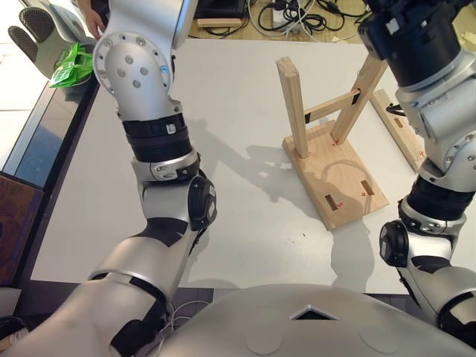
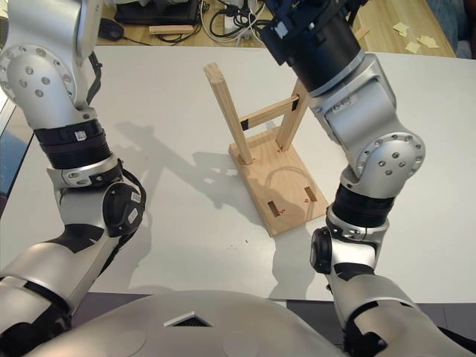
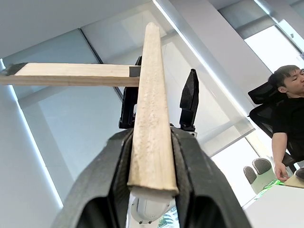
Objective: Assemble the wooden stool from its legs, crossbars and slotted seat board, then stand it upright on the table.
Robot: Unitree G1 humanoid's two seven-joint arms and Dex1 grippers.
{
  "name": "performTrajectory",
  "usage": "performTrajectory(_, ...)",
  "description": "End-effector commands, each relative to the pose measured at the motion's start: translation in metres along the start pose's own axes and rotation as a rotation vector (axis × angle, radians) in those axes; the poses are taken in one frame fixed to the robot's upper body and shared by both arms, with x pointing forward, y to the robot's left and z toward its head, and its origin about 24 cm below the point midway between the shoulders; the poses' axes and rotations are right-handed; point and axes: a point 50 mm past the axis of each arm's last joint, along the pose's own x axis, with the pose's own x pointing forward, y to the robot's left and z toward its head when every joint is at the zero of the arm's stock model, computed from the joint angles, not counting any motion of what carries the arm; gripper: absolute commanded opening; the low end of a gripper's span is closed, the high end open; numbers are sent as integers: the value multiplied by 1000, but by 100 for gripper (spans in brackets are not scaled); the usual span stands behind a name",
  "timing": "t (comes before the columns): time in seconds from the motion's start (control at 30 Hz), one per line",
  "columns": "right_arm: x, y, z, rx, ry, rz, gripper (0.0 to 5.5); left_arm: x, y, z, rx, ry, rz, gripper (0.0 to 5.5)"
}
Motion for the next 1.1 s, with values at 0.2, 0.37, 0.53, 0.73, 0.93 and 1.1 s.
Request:
performTrajectory(0.2, -16, 0, -4, 26, 117, 67, 101, -1, -4, 10, 73, 148, -125, 540)
performTrajectory(0.37, -30, -4, 2, -3, 164, 62, 101, -14, -4, 15, 95, 290, -210, 540)
performTrajectory(0.53, -34, -6, 5, -18, 194, 65, 101, -21, 0, 17, 82, 322, -210, 540)
performTrajectory(0.73, -33, -6, 4, -16, 198, 71, 101, -23, 1, 16, 63, 325, -223, 472)
performTrajectory(0.93, -35, -6, 4, -16, 201, 77, 101, -20, 3, 18, 75, 315, -197, 372)
performTrajectory(1.1, -39, -8, 4, -26, 209, 73, 101, -17, 3, 22, 74, 297, -187, 299)
